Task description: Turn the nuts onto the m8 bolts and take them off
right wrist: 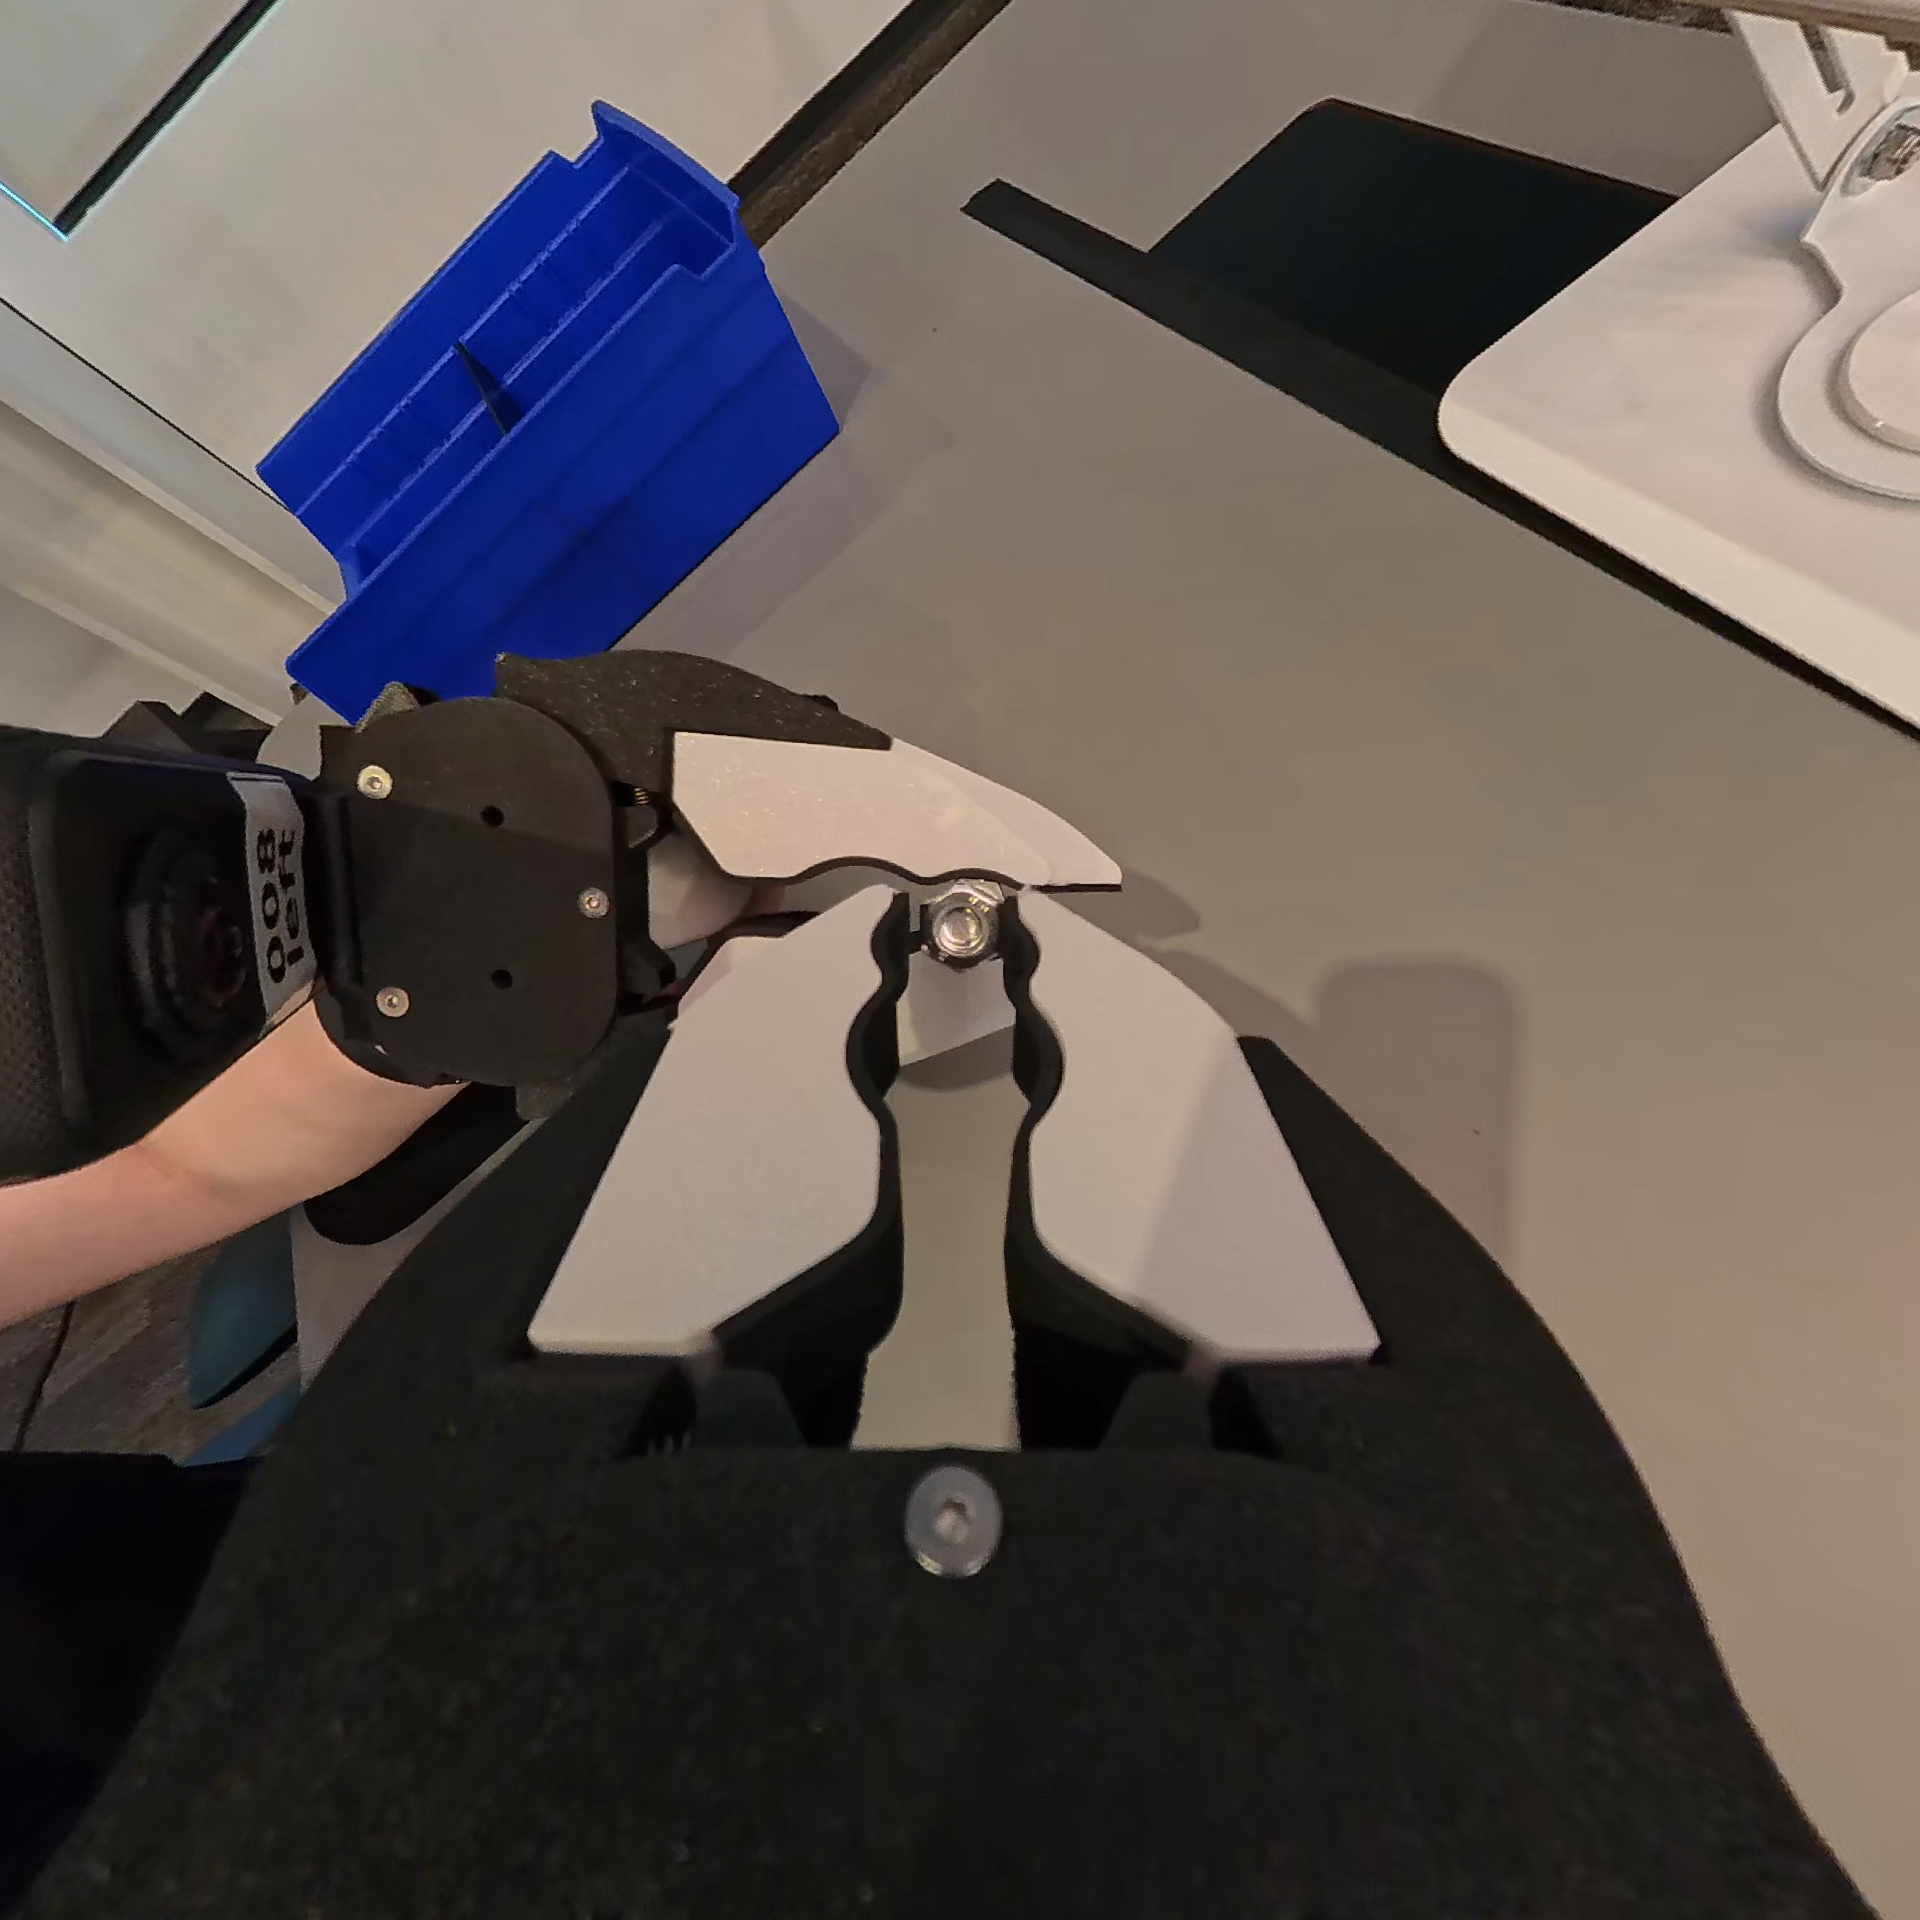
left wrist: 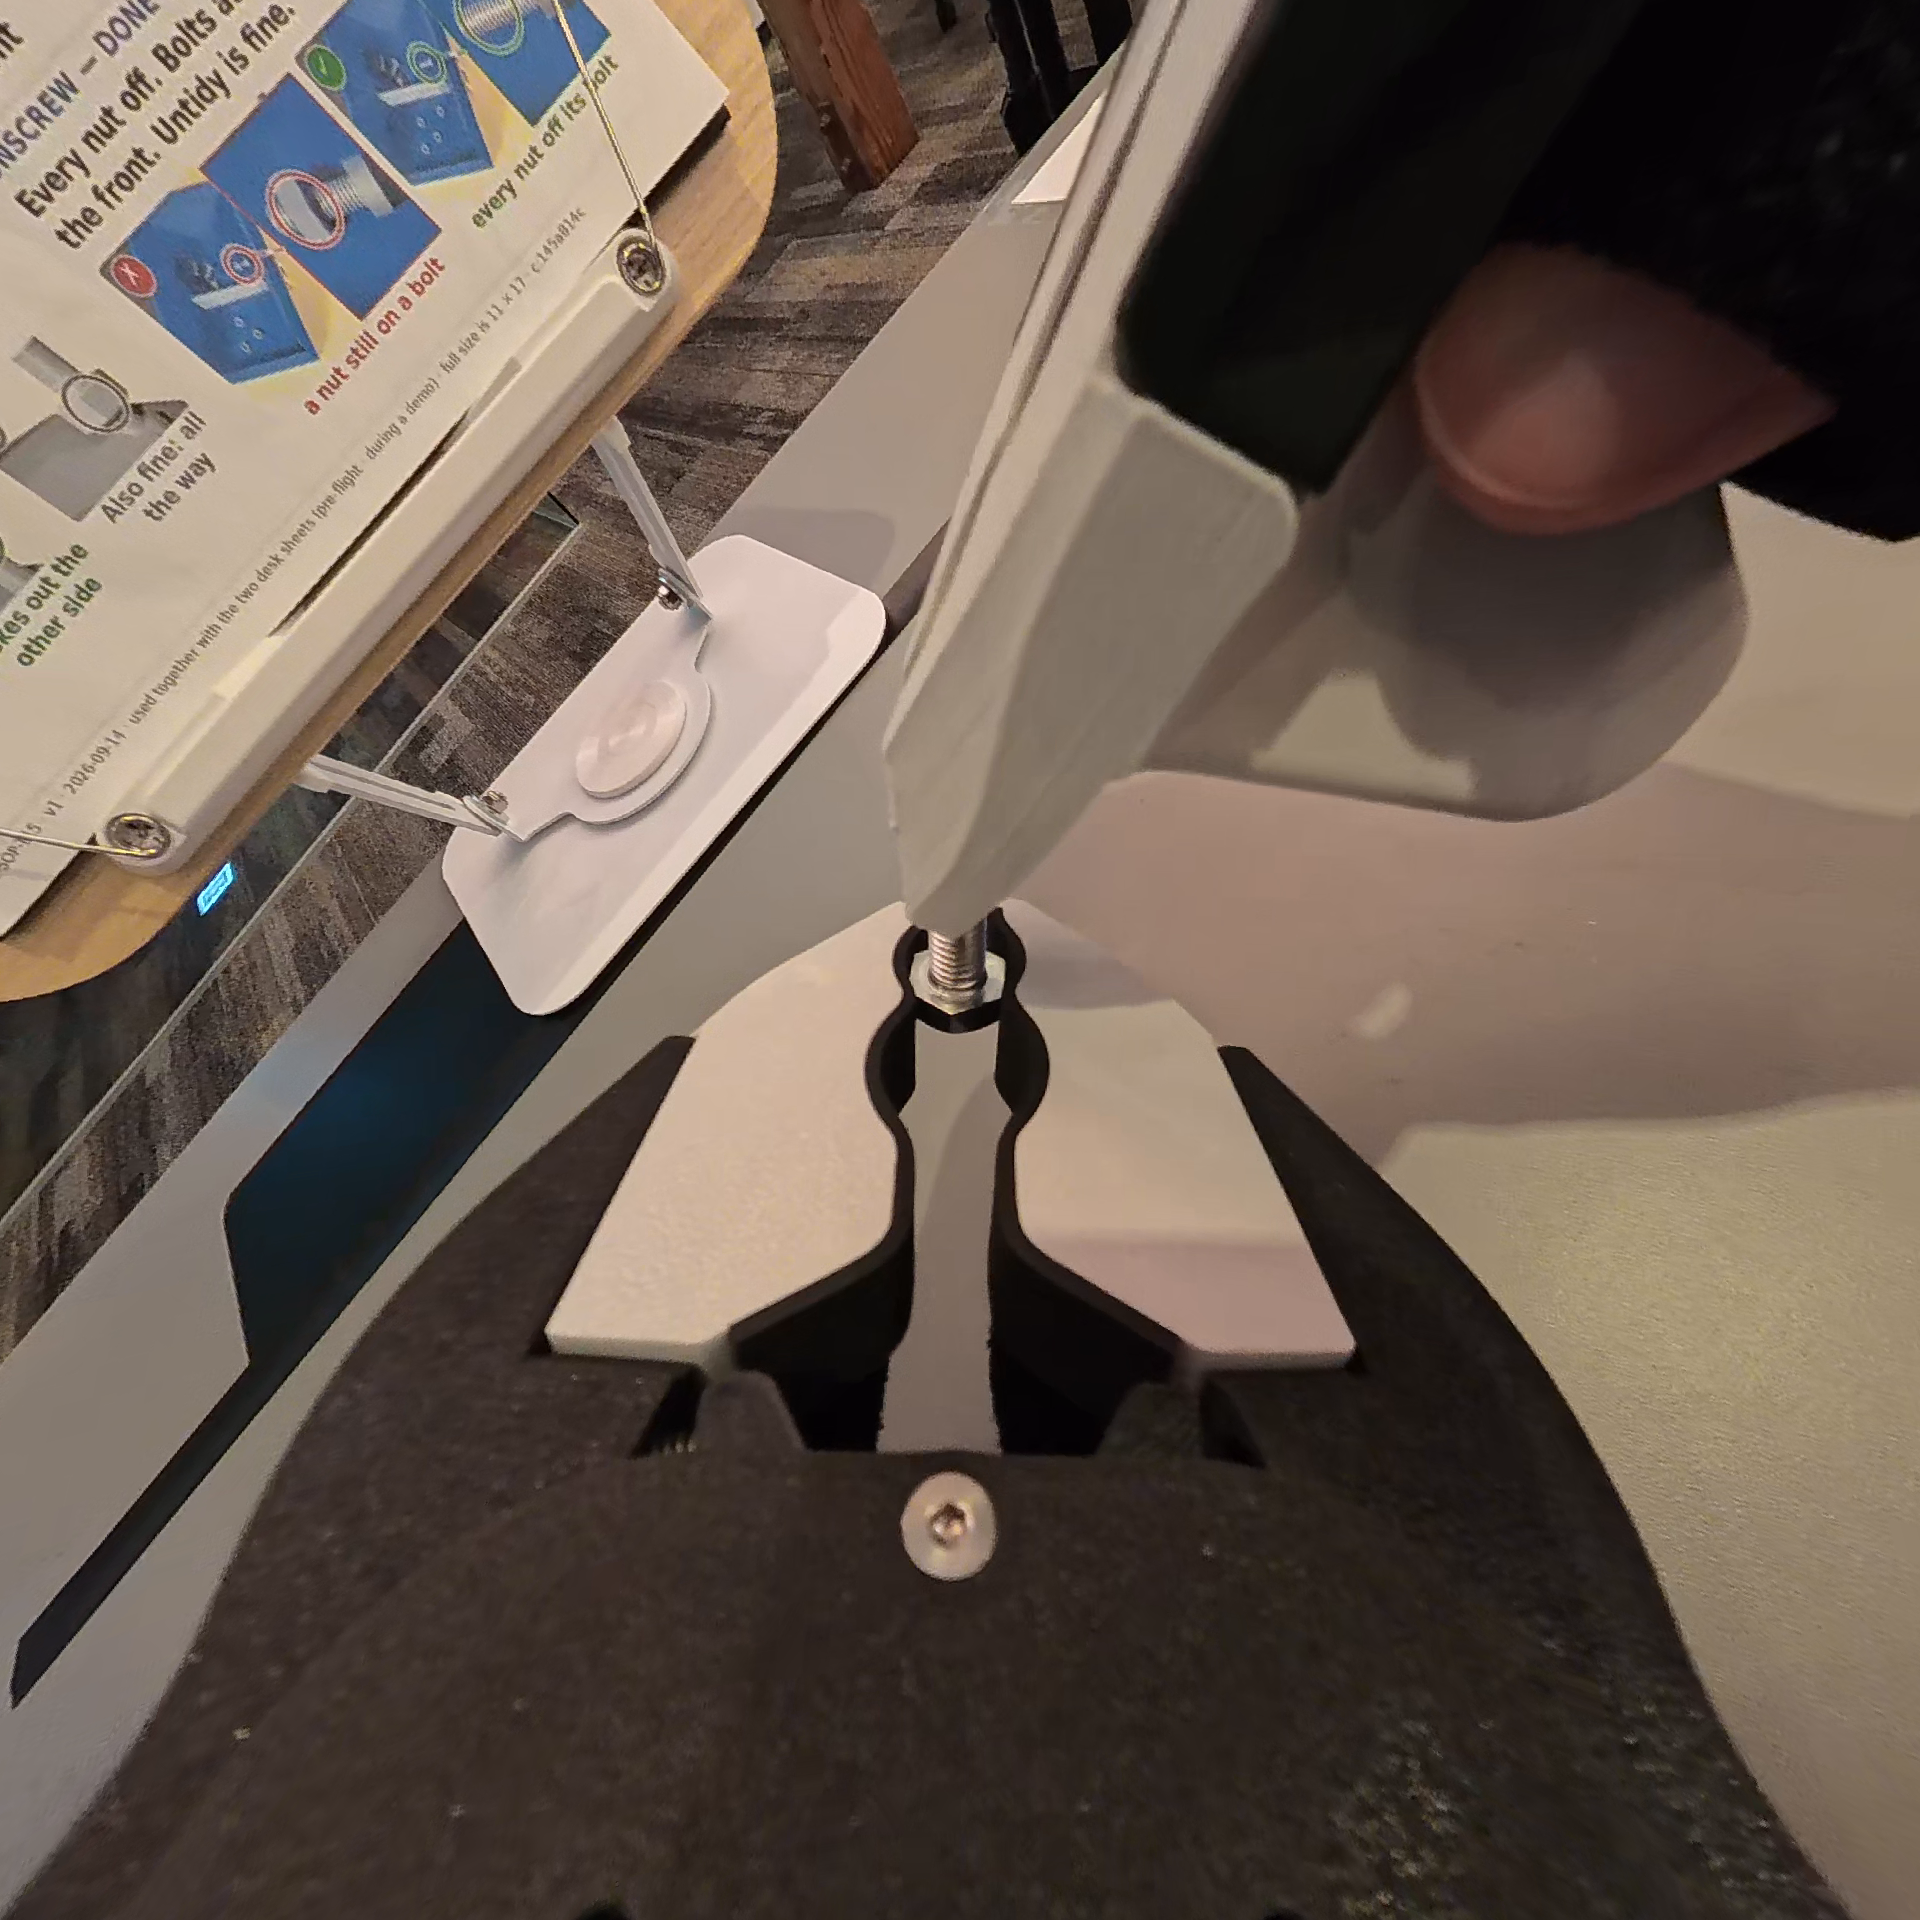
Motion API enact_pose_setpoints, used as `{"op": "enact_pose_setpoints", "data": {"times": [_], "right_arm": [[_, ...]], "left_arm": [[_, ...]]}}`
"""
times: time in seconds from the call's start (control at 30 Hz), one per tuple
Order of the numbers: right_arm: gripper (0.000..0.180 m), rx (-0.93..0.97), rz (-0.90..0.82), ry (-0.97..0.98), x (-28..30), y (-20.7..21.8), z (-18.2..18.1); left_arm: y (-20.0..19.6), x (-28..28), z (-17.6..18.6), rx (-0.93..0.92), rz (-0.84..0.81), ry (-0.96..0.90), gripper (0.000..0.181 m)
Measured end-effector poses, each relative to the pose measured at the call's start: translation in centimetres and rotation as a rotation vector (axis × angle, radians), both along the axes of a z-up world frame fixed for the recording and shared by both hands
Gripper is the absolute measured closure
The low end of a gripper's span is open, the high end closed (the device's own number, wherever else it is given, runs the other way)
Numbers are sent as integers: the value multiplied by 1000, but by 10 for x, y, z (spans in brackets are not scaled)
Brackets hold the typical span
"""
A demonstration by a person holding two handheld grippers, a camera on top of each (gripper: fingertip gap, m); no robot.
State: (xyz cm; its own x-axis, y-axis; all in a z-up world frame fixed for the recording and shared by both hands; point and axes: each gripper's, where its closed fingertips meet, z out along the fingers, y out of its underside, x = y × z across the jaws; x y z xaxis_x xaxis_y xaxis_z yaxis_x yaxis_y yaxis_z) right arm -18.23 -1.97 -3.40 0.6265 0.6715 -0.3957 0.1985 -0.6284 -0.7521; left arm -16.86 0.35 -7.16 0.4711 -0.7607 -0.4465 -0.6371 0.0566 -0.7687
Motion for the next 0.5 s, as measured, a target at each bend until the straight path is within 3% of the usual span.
{"op": "enact_pose_setpoints", "data": {"times": [0.5], "right_arm": [[158, 30, 8, -22, -1, 2, -1]], "left_arm": [[-2, 1, 2, -9, -11, -13, 171]]}}
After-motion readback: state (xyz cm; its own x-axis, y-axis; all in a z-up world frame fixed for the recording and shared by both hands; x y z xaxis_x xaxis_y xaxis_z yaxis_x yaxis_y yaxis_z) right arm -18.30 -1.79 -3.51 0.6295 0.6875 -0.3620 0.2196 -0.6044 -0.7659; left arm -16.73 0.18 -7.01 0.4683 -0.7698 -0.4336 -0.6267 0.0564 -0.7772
